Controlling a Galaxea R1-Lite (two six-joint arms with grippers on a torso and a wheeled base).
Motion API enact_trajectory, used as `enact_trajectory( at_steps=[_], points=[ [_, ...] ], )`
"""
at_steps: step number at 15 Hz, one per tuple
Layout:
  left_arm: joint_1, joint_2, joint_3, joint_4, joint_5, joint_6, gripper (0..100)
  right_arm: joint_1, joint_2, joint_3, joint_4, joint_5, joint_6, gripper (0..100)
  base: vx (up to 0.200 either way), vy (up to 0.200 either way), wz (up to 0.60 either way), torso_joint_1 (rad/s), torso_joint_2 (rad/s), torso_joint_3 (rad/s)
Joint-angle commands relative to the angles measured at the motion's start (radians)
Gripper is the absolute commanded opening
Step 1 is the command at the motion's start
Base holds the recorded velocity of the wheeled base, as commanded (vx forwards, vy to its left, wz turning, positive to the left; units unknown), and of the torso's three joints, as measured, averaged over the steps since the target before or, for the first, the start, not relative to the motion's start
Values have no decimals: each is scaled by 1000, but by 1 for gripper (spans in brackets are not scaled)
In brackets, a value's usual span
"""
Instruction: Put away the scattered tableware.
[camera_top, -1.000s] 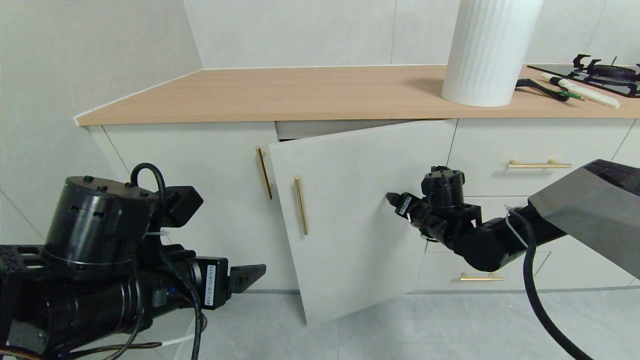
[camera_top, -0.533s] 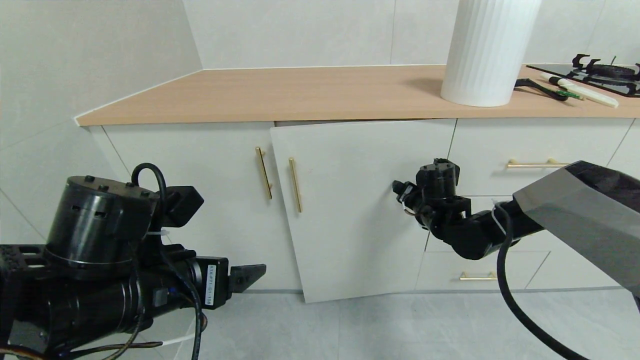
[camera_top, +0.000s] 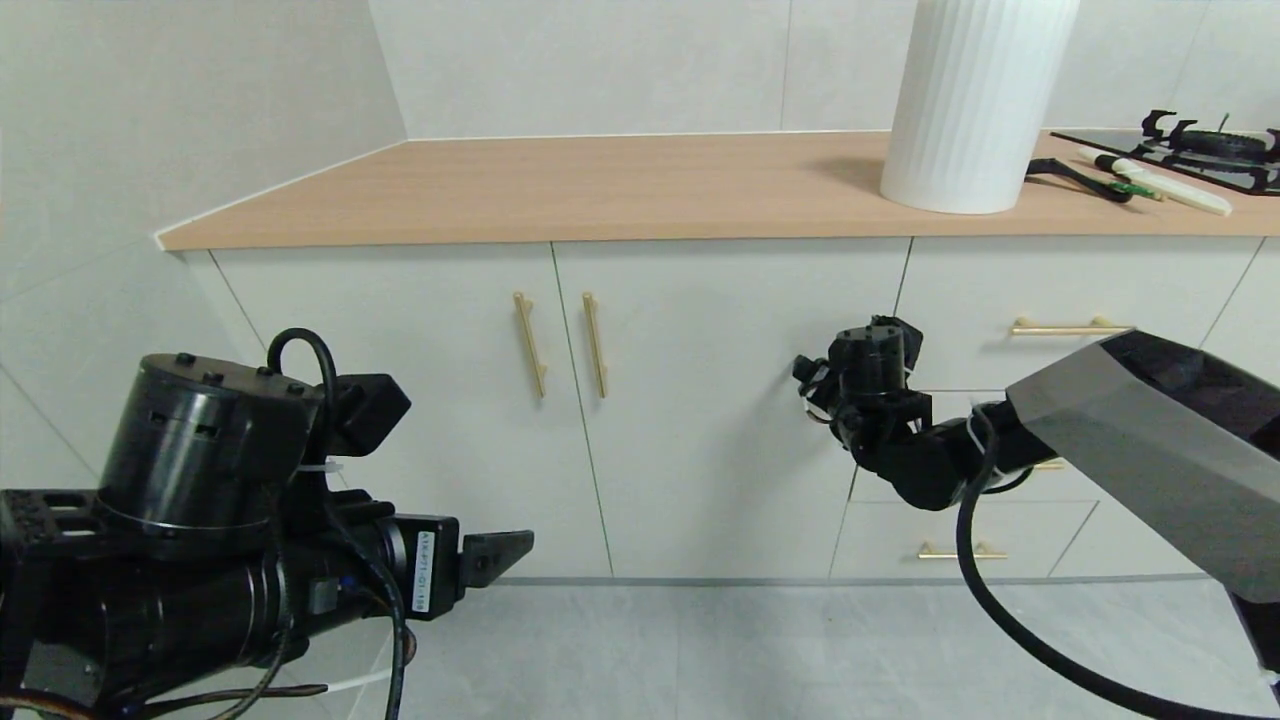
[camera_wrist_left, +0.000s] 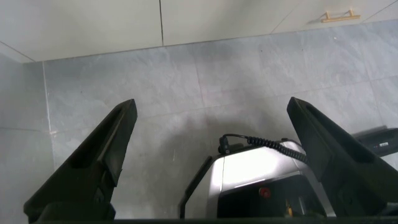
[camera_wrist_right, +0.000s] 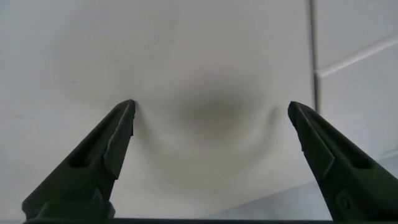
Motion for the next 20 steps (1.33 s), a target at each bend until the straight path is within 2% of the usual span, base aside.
enact_trajectory(
  at_steps=[1,2,3,4,9,11,13,16,18,20],
  points=[
    [0,2,0,0,0,-1,100,9,-85,114,0,57,2,100,0,0,0,0,0,0],
    [0,2,0,0,0,-1,100,15,-111,152,0,88,2,100,0,0,0,0,0,0],
    [0,2,0,0,0,-1,100,33,-292,413,-4,390,-17,100,0,0,0,0,0,0],
    [0,2,0,0,0,-1,100,32,-352,479,-9,533,-40,100,0,0,0,0,0,0],
    [0,-11,-1,-2,0,1,100,29,-388,509,-9,511,-75,100,0,0,0,0,0,0],
    [3,-63,-5,-2,0,6,100,29,-480,557,-9,465,-107,100,0,0,0,0,0,0],
    [14,-113,-3,-3,-3,62,100,7,-651,646,-9,413,-183,100,0,0,0,0,0,0],
    [19,-159,35,-26,-3,114,100,-65,-869,776,-9,408,-241,100,0,0,0,0,0,0],
    [40,-204,54,-77,3,121,100,-148,-1017,844,-1,404,-276,100,0,0,0,0,0,0],
    [57,-313,74,-91,34,121,100,-221,-1163,913,0,398,-325,100,0,0,0,0,0,0]
  ],
)
